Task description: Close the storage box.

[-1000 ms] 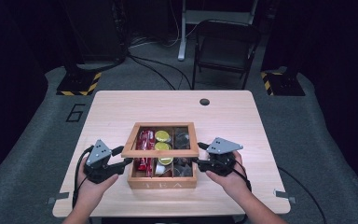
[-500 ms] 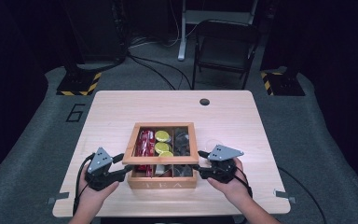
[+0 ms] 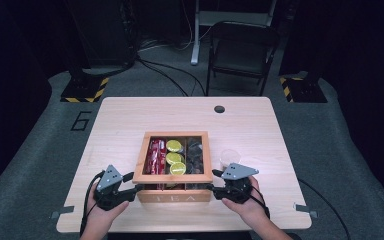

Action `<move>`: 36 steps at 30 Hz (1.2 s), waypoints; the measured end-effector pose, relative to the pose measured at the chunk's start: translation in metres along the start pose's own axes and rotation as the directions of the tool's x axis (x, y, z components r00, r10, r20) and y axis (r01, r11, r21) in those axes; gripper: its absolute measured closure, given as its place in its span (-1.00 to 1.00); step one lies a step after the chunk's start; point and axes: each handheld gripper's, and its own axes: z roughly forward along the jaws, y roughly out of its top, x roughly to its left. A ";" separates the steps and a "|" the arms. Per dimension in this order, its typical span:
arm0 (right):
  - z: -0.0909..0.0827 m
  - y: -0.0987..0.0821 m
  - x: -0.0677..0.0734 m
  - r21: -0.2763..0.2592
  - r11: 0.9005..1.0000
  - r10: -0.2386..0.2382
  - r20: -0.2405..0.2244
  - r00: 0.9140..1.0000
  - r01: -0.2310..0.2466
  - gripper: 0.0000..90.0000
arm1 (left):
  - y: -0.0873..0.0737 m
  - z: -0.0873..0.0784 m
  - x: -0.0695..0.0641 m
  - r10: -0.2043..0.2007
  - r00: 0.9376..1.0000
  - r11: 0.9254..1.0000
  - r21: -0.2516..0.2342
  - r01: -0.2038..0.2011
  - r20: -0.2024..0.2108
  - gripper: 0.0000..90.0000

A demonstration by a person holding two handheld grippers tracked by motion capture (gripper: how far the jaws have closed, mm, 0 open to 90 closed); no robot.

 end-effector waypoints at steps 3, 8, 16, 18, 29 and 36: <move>0.002 -0.003 -0.001 -0.006 0.999 0.032 -0.026 0.999 -0.032 0.09 | -0.002 0.001 0.000 0.000 1.000 1.000 0.004 0.000 0.005 0.07; 0.004 -0.006 0.001 0.005 0.999 0.035 -0.038 0.999 -0.035 0.09 | -0.005 0.001 -0.002 0.011 1.000 1.000 0.014 -0.011 0.007 0.07; 0.003 -0.009 0.002 0.020 1.000 0.004 -0.025 1.000 -0.003 0.05 | -0.009 0.002 -0.002 0.006 1.000 1.000 0.025 -0.007 0.016 0.07; 0.002 -0.009 0.003 0.023 1.000 0.002 -0.019 1.000 -0.002 0.04 | -0.010 0.004 -0.002 0.005 1.000 1.000 0.022 -0.005 0.014 0.07; 0.003 -0.011 0.006 0.058 0.998 -0.024 -0.023 0.999 0.025 0.00 | -0.013 0.006 -0.001 -0.006 0.999 0.998 0.066 0.004 0.044 0.02; 0.006 -0.013 0.006 0.074 0.996 -0.038 -0.029 0.999 0.040 -0.02 | -0.013 0.008 -0.003 0.013 0.999 0.996 0.089 -0.016 0.043 0.00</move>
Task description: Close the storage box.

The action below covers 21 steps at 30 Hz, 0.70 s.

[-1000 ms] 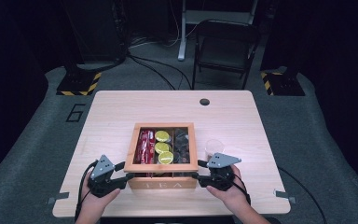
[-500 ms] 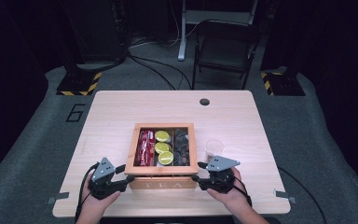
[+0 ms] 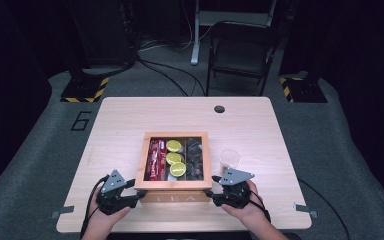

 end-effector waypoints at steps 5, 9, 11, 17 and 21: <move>0.002 -0.001 0.000 0.017 1.000 0.007 -0.002 1.000 -0.007 -0.03 | -0.001 0.002 0.000 0.011 1.000 1.000 0.021 -0.011 -0.003 0.00; 0.004 -0.002 -0.001 0.047 0.999 -0.002 -0.022 1.000 0.003 -0.04 | -0.002 0.006 0.000 -0.003 1.000 0.999 0.052 0.002 0.006 -0.13; 0.007 -0.003 -0.001 0.073 0.997 -0.013 -0.023 1.000 0.015 -0.04 | -0.003 0.008 -0.001 0.012 1.000 0.998 0.065 -0.013 0.003 -0.17; 0.006 -0.003 -0.004 0.042 0.999 0.015 -0.053 0.998 -0.013 -0.17 | -0.003 0.011 -0.004 0.031 0.999 0.997 0.069 -0.030 -0.009 -0.29; 0.005 -0.002 -0.005 0.028 0.999 0.016 -0.044 0.999 -0.015 -0.22 | -0.003 0.011 -0.004 0.033 0.999 0.997 0.068 -0.032 -0.011 -0.33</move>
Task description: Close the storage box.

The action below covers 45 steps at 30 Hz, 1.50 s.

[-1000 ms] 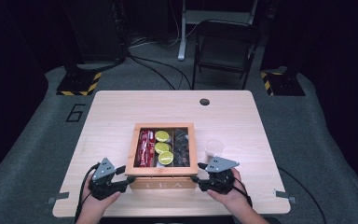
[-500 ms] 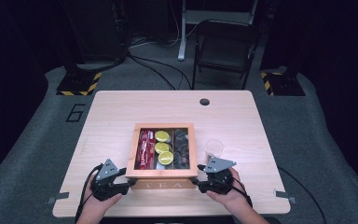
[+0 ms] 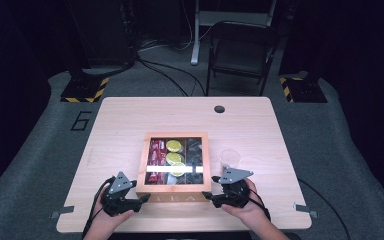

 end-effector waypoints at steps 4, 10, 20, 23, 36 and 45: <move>0.001 0.000 0.002 0.003 1.000 0.001 0.004 1.000 -0.001 -0.23 | 0.001 -0.002 0.000 -0.008 1.000 1.000 -0.018 0.008 0.003 -0.35; 0.000 0.003 0.003 -0.009 1.000 0.001 0.010 1.000 -0.001 -0.23 | 0.007 -0.008 0.002 -0.013 1.000 0.999 -0.038 0.013 0.006 -0.36; -0.013 0.028 0.004 -0.032 0.999 -0.007 -0.014 1.000 0.006 -0.23 | 0.027 -0.026 0.007 -0.043 0.999 0.996 -0.075 0.042 0.000 -0.33; -0.017 0.036 0.007 -0.025 0.999 -0.037 -0.015 0.999 0.036 -0.23 | 0.033 -0.030 0.008 -0.035 0.999 0.996 -0.080 0.035 -0.009 -0.31; -0.022 0.056 0.001 -0.074 0.996 -0.041 0.020 0.999 0.042 -0.23 | 0.048 -0.038 0.023 -0.047 0.998 0.994 -0.098 0.044 -0.029 -0.31; -0.035 0.050 -0.015 -0.085 0.996 0.008 0.081 0.997 -0.002 -0.23 | 0.047 -0.043 0.044 -0.090 0.994 0.988 -0.128 0.081 -0.069 -0.31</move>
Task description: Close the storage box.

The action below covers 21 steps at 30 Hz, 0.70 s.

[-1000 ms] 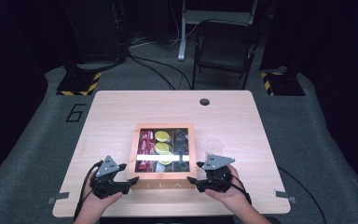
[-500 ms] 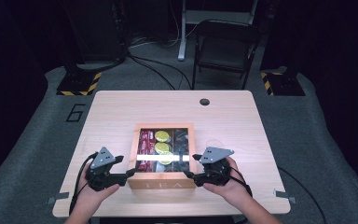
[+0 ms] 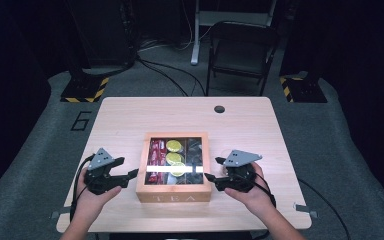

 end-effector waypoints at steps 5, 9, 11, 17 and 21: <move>-0.006 -0.008 -0.010 -0.009 0.999 0.044 0.039 0.998 -0.044 -0.22 | -0.006 0.000 0.013 -0.052 0.998 0.998 -0.022 0.051 -0.019 -0.31; -0.008 -0.015 -0.016 -0.010 0.998 0.069 0.059 0.996 -0.069 -0.21 | -0.012 0.001 0.021 -0.073 0.997 0.997 -0.029 0.073 -0.020 -0.30; -0.010 -0.019 -0.017 -0.009 0.997 0.082 0.076 0.994 -0.082 -0.21 | -0.014 0.002 0.024 -0.076 0.997 0.997 -0.035 0.075 -0.030 -0.30; -0.014 -0.036 -0.025 -0.022 0.990 0.139 0.109 0.984 -0.138 -0.20 | -0.019 0.003 0.034 -0.088 0.995 0.996 -0.038 0.086 -0.046 -0.30; -0.016 -0.049 -0.032 -0.038 0.979 0.204 0.120 0.972 -0.200 -0.20 | -0.025 0.006 0.041 -0.092 0.993 0.996 -0.025 0.091 -0.067 -0.30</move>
